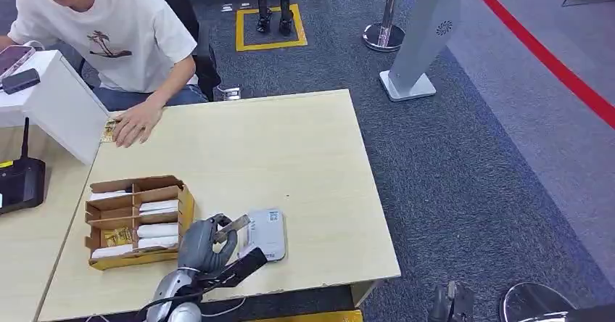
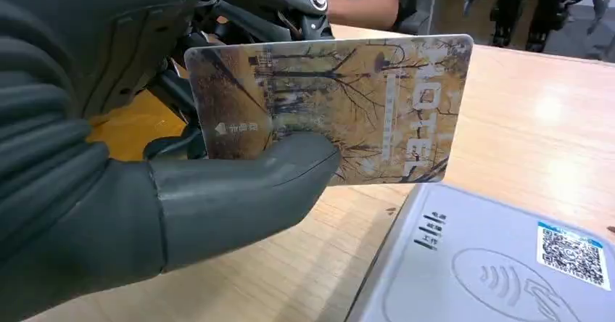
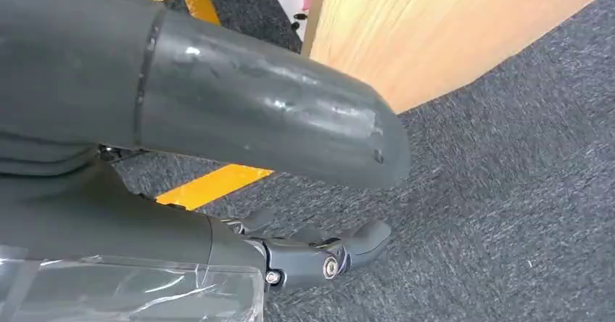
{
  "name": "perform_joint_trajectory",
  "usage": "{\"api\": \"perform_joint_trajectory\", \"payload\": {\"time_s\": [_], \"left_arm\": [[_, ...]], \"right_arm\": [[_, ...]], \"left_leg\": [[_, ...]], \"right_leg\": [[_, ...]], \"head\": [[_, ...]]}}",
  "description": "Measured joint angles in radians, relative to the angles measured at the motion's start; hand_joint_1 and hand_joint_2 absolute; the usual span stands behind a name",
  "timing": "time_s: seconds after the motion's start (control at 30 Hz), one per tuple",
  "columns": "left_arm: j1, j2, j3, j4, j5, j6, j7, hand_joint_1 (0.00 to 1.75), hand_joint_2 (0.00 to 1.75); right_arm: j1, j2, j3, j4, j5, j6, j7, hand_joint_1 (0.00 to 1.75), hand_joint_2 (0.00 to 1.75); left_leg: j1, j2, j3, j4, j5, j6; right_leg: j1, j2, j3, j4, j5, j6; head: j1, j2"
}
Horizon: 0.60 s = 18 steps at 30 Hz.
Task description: Pass the card to the sensor for recognition and then transmit it.
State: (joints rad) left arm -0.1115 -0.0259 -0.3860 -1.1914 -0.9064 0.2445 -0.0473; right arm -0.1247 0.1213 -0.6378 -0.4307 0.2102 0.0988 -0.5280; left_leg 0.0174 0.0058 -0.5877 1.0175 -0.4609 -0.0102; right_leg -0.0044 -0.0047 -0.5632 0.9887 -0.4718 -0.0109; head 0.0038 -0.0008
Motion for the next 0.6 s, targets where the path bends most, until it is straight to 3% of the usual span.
{"api": "perform_joint_trajectory", "payload": {"time_s": [0.6], "left_arm": [[-0.015, 0.024, 0.021, -0.017, 0.016, -0.012, -0.004, 1.75, 1.75]], "right_arm": [[0.005, 0.0, -0.002, -0.013, -0.012, 0.004, -0.02, 0.0, 0.0]], "left_leg": [[0.0, 0.0, 0.0, 0.0, 0.0, 0.0]], "right_leg": [[0.0, 0.0, 0.0, 0.0, 0.0, 0.0]], "head": [[0.0, 0.0]]}}
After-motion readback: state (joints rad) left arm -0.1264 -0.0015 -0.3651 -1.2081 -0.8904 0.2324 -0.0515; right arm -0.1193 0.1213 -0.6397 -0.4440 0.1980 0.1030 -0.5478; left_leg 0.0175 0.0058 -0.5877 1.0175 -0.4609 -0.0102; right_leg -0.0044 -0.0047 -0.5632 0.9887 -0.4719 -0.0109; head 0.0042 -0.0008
